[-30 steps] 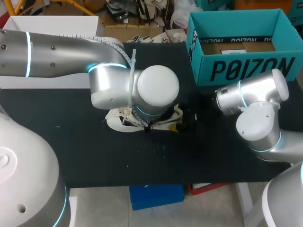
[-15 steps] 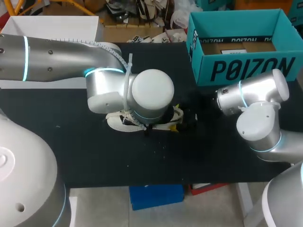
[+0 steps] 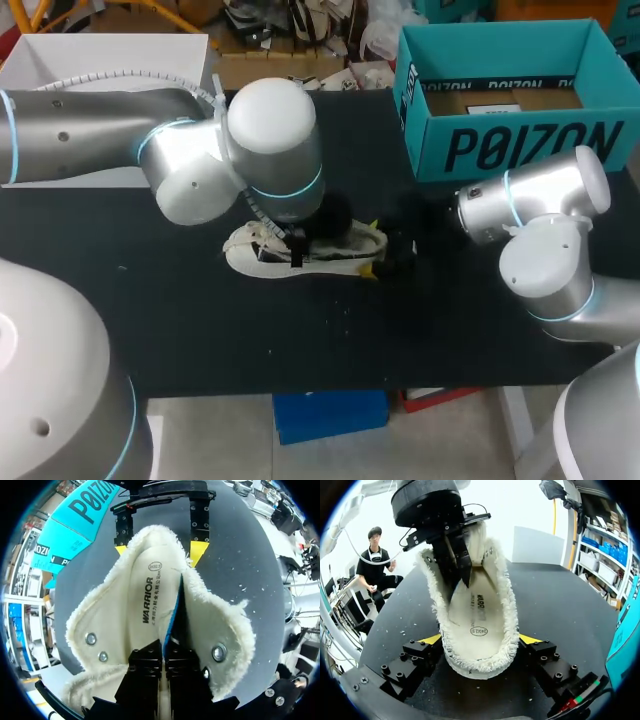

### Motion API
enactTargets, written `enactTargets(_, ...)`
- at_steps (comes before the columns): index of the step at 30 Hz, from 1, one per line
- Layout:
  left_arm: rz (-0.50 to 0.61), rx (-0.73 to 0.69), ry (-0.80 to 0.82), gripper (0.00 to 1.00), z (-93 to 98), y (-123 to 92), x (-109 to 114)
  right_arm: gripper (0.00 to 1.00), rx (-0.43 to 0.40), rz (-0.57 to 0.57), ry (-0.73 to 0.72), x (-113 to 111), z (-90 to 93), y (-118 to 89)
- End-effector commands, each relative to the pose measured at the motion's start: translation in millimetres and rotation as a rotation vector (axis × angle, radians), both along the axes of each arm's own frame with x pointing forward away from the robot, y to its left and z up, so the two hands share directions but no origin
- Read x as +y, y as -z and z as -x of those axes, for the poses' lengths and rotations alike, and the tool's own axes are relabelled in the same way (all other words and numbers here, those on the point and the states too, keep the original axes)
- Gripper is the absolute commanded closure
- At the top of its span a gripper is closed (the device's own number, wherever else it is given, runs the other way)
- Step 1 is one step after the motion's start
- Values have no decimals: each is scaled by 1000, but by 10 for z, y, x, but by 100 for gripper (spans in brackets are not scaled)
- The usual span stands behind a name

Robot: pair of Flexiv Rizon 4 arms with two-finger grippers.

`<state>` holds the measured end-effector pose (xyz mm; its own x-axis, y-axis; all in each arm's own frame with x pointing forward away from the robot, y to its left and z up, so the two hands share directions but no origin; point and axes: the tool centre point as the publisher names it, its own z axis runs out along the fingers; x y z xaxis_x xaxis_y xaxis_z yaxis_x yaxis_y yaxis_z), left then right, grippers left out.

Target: Take the shoe out of the shoebox, open the shoe tongue, remove and reinsert the insole, then place the shoe into the shoebox

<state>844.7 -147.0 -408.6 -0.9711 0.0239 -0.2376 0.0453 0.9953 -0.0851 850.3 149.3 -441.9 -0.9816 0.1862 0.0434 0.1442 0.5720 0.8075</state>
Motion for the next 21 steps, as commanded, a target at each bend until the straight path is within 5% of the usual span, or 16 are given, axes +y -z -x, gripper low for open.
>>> enactTargets(1, 94, 24, 34, 100, 30, -153, 80, 100, 2, 2, 1, -14, -10, 14)
enactTargets(13, 128, 36, 72, 100, 135, -344, -48, 100, 2, 2, 1, -14, -10, 14)
enactTargets(20, 97, 54, 97, 100, 102, -181, -230, 100, 2, 2, 1, -14, -10, 14)
enactTargets(21, 92, 48, 104, 85, 92, -152, -252, 100, 2, 2, 1, -14, -10, 14)
